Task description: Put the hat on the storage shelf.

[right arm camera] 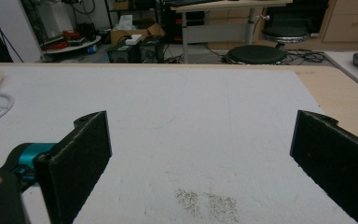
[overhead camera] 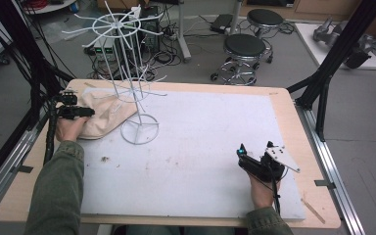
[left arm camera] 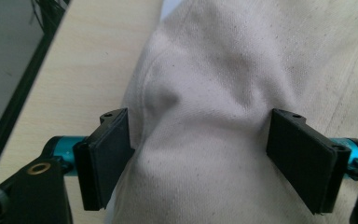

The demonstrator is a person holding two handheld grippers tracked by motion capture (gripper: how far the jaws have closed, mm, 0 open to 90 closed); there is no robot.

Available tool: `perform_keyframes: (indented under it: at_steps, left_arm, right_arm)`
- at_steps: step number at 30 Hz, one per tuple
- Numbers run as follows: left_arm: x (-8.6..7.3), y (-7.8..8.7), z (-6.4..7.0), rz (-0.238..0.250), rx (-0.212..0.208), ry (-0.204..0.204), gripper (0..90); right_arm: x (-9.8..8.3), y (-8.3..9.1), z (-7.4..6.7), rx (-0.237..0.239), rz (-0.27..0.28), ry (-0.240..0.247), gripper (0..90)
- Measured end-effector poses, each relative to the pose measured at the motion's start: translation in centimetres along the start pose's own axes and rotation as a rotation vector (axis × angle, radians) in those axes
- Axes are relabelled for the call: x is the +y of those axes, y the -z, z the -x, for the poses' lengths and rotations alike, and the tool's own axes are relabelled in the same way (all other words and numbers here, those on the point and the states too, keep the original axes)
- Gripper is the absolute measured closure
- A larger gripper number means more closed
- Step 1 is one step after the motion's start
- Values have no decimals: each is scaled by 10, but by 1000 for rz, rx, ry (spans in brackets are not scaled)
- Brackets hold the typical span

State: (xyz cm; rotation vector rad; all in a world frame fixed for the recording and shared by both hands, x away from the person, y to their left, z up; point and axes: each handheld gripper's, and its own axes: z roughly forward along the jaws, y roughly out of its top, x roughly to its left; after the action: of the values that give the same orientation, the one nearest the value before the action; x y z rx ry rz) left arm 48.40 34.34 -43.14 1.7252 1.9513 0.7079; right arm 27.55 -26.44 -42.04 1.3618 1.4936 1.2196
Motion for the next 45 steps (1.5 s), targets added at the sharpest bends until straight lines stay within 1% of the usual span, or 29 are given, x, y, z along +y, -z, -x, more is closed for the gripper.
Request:
perform_keyframes:
  at_steps: [1, 3, 6, 9, 11, 12, 14, 16, 17, 19, 22, 27, 30, 32, 34, 38, 40, 42, 44, 45]
  left_arm:
    - [0, 0, -1, -2, -12, 10, 264]
    - [0, 1, 0, -4, -8, 4, 271]
    - [0, 2, 0, -6, 6, -5, 312]
    - [0, 5, 0, -3, 26, -8, 457]
    - [1, 9, 0, 11, 44, -35, 591]
    - [1, 12, 0, 20, 54, -53, 629]
    - [1, 14, -1, 23, 54, -55, 647]
    - [2, 18, 1, 47, 63, -68, 750]
    - [3, 21, 1, 60, 57, -66, 769]
    - [3, 24, 0, 73, 38, -62, 788]
    - [3, 26, 2, 94, 36, -76, 801]
    - [4, 30, 3, 116, 3, -68, 812]
    - [4, 33, 2, 130, -20, -61, 812]
    - [5, 36, 1, 140, -28, -62, 810]
    - [5, 38, -2, 143, -41, -54, 810]
    - [6, 44, -6, 163, -56, -34, 810]
    - [7, 47, -9, 176, -72, -21, 810]
    - [8, 51, -10, 196, -71, -13, 810]
    - [8, 53, -13, 207, -85, 0, 810]
    - [8, 55, -14, 217, -82, 0, 809]
  right_arm:
    - [0, 1, 0, 2, 4, 1, 43]
    - [0, 1, 0, 2, 4, 2, 43]
    - [0, 0, 0, 5, 3, 6, 44]
    - [0, 1, 0, 7, 5, 8, 44]
    - [0, 2, 0, 10, 5, 6, 44]
    - [0, 2, -1, 10, 6, 5, 44]
    - [0, 2, 0, 11, 7, 8, 44]
    - [0, 1, 0, 11, 6, 10, 44]
    - [0, 1, 0, 12, 6, 10, 44]
    - [0, 1, 0, 10, 6, 8, 44]
    - [1, 1, 0, 9, 6, 1, 44]
    - [1, 2, 1, 12, 9, 5, 44]
    - [1, 2, 1, 13, 9, 5, 44]
    - [1, 2, 1, 15, 9, 4, 44]
    - [1, 2, 1, 15, 7, -1, 44]
    - [1, 2, 1, 16, 13, 3, 45]
    - [1, 2, 1, 17, 11, 0, 45]
    - [1, 2, 1, 17, 11, -1, 45]
    - [1, 2, 1, 17, 14, 4, 45]
    - [1, 2, 1, 17, 14, 2, 45]
